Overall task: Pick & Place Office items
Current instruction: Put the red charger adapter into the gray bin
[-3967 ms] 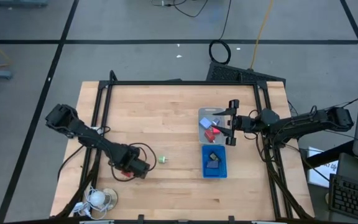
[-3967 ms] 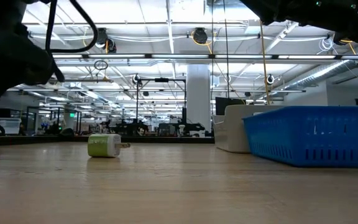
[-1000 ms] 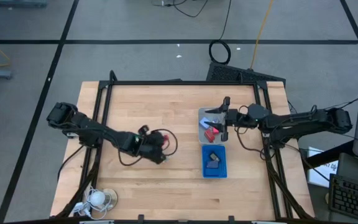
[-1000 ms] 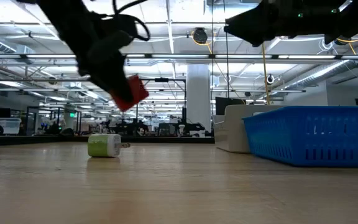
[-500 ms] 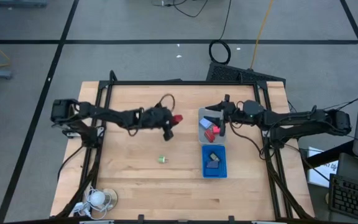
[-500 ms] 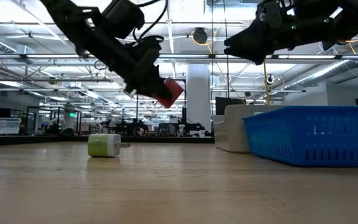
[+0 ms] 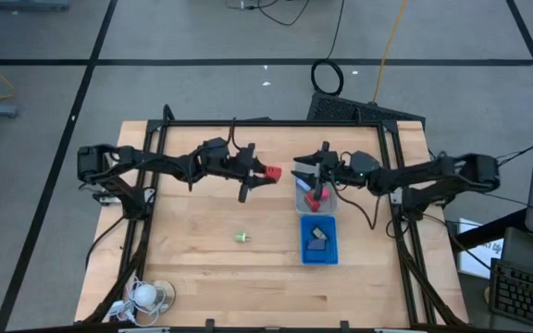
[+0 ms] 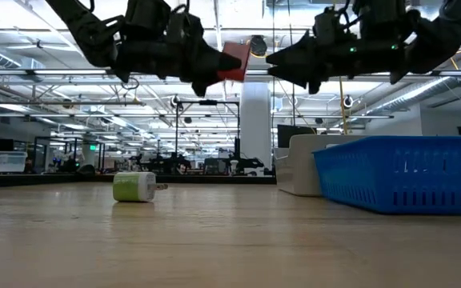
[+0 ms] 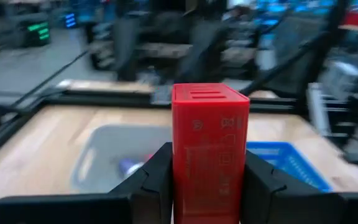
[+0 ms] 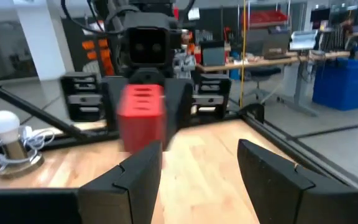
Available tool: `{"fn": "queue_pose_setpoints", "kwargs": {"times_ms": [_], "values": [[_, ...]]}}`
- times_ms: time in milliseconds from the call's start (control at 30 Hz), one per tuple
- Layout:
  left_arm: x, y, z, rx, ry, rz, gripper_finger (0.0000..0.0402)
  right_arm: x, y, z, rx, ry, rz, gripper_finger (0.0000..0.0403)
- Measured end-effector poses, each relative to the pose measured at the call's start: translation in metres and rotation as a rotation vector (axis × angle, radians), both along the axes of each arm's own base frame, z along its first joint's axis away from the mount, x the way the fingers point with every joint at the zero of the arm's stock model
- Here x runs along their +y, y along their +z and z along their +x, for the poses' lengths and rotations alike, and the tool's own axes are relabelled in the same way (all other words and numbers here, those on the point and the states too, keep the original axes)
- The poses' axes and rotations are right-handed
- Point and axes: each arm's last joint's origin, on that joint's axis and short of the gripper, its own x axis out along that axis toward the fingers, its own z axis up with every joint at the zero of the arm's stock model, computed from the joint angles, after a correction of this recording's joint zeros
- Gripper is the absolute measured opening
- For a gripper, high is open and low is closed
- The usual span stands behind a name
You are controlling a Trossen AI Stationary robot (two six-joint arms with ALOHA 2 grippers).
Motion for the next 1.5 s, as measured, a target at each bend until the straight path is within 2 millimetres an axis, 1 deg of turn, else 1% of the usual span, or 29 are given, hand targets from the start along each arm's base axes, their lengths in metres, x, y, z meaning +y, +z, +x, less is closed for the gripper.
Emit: {"fn": "queue_pose_setpoints", "kwargs": {"times_ms": [100, 233, 300, 400, 567, 700, 833, 967, 1133, 1233, 1333, 1500], "values": [[-0.003, 0.004, 0.001, -0.045, -0.051, 0.007, 0.0119, -0.001, -0.005, 0.006, -0.038, 0.002, -0.01, 0.0201], [0.004, 0.003, -0.001, -0.036, -0.019, 0.016, 0.0119, -0.002, -0.003, 0.007, -0.086, 0.001, -0.028, 0.0201], [0.007, 0.004, -0.002, -0.04, -0.004, 0.002, 0.0119, -0.001, -0.003, 0.007, -0.091, 0.004, -0.006, 0.0204], [0.006, 0.005, -0.001, -0.047, -0.006, -0.003, 0.0119, 0.003, -0.005, 0.009, -0.072, 0.055, 0.041, 0.0221], [-0.007, 0.005, 0.002, -0.053, -0.017, 0.006, 0.0122, 0.016, -0.003, 0.011, -0.089, 0.122, 0.022, 0.0267], [-0.016, 0.009, 0.005, -0.089, -0.021, 0.022, 0.012, 0.023, 0.007, 0.017, -0.109, 0.148, -0.001, 0.0284], [-0.021, 0.011, 0.006, -0.114, -0.015, 0.031, 0.012, 0.028, 0.018, 0.026, -0.109, 0.17, -0.008, 0.0281], [-0.025, 0.012, 0.007, -0.122, -0.023, 0.032, 0.0127, 0.032, 0.025, 0.029, -0.123, 0.182, -0.013, 0.0273], [-0.029, 0.015, 0.009, -0.135, -0.031, 0.032, 0.012, 0.032, 0.018, 0.037, -0.103, 0.186, -0.02, 0.0265], [-0.033, 0.018, 0.011, -0.143, -0.003, 0.034, 0.012, 0.032, 0.015, 0.048, -0.1, 0.186, -0.017, 0.0263], [-0.038, 0.019, 0.012, -0.148, -0.012, 0.047, 0.0127, 0.031, 0.009, 0.057, -0.071, 0.195, -0.016, 0.0263], [-0.04, 0.019, 0.012, -0.143, -0.023, 0.052, 0.0121, 0.033, 0.014, 0.061, -0.092, 0.199, -0.032, 0.0258]]}}
